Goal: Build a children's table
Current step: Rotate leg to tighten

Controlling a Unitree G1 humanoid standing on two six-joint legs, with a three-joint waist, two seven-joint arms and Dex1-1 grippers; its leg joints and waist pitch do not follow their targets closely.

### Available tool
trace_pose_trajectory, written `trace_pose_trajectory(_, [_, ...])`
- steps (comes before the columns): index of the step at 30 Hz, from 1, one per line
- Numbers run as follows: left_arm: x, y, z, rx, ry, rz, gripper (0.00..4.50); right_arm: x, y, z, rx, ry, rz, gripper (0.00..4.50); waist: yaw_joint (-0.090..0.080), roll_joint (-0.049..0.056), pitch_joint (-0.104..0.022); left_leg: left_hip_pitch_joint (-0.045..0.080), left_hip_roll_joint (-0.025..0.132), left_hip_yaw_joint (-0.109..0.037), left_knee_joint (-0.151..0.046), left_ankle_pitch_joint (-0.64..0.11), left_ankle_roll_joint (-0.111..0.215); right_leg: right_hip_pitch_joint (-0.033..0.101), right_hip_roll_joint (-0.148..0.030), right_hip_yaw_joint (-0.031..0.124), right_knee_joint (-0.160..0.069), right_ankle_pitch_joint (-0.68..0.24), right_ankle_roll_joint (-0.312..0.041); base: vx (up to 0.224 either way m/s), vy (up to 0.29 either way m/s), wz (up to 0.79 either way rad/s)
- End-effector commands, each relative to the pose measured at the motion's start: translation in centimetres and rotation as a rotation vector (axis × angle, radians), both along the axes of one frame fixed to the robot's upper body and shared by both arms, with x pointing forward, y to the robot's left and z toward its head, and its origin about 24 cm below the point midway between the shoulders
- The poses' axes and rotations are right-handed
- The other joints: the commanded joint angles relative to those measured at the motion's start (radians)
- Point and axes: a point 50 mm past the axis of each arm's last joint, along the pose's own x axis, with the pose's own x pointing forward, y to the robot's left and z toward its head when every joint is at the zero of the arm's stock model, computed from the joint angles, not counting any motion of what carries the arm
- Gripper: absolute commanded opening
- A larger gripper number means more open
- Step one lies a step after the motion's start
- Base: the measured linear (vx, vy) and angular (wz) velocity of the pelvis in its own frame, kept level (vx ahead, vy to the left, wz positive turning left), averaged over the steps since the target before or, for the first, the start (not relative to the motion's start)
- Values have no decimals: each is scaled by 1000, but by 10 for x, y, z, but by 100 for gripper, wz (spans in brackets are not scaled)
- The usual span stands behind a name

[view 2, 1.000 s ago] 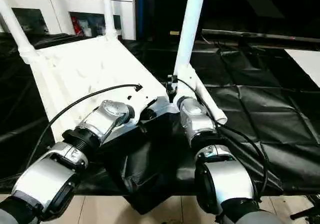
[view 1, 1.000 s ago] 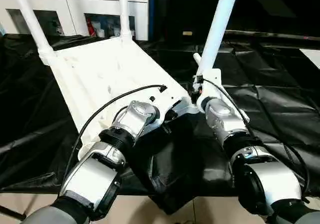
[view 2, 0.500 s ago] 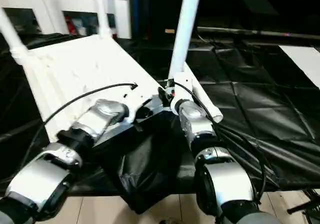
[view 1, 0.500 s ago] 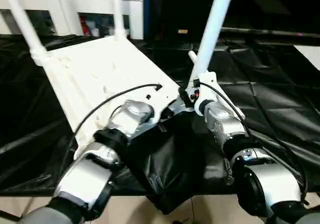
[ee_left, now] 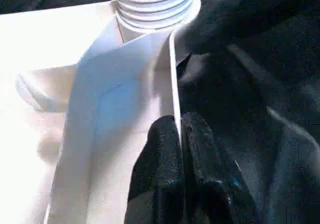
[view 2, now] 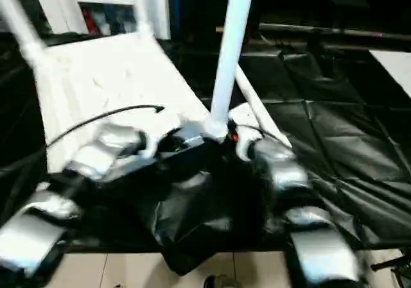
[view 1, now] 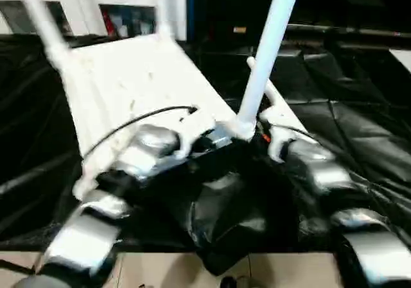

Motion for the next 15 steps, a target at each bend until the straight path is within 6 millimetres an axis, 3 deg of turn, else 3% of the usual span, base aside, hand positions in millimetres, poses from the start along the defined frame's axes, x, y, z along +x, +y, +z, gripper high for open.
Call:
trace_pose_trajectory(1, [-7, -11, 6, -29, -10, -126, 0, -8, 6, -3, -7, 41, 113, 437, 4, -5, -62, -14, 25, 8, -43, 132, 293, 93, -79, 65, -42, 32, -295, 0, 0, 0])
trace_pose_trajectory(2, [-9, -7, 6, -23, 1, -146, 0, -10, 3, -2, -12, 42, 139, 437, 7, -2, -58, -11, 29, 9, -46, 92, 255, 87, -78, 65, -48, -44, -283, 0, 0, 0])
trace_pose_trajectory(4, [-14, 0, 6, -12, 5, -203, 0, -18, -1, 1, -29, 41, 222, 437, 12, -2, -54, -11, 28, 10, -50, 39, 208, 88, -77, 66, -58, -116, -263, 0, 0, 0])
trace_pose_trajectory(8, [-17, 7, 6, -3, 14, -236, 0, -25, -5, 4, -47, 31, 282, 437, 17, -2, -56, -9, 26, 12, -53, 17, 149, 90, -71, 69, -55, -104, -241, 0, 0, 0])
trace_pose_trajectory(11, [-21, 9, 7, -4, 21, -278, 0, -28, -4, 8, -32, 17, 317, 437, 18, -1, -59, -13, 23, 11, -52, 38, 140, 95, -71, 70, -49, -66, -243, 0, 0, 0])
trace_pose_trajectory(15, [-25, 9, 9, -9, 29, -316, 0, -30, -2, 11, -27, 13, 338, 437, 20, 0, -64, -13, 23, 11, -46, 96, 165, 95, -69, 69, -37, 24, -263, 0, 0, 0])
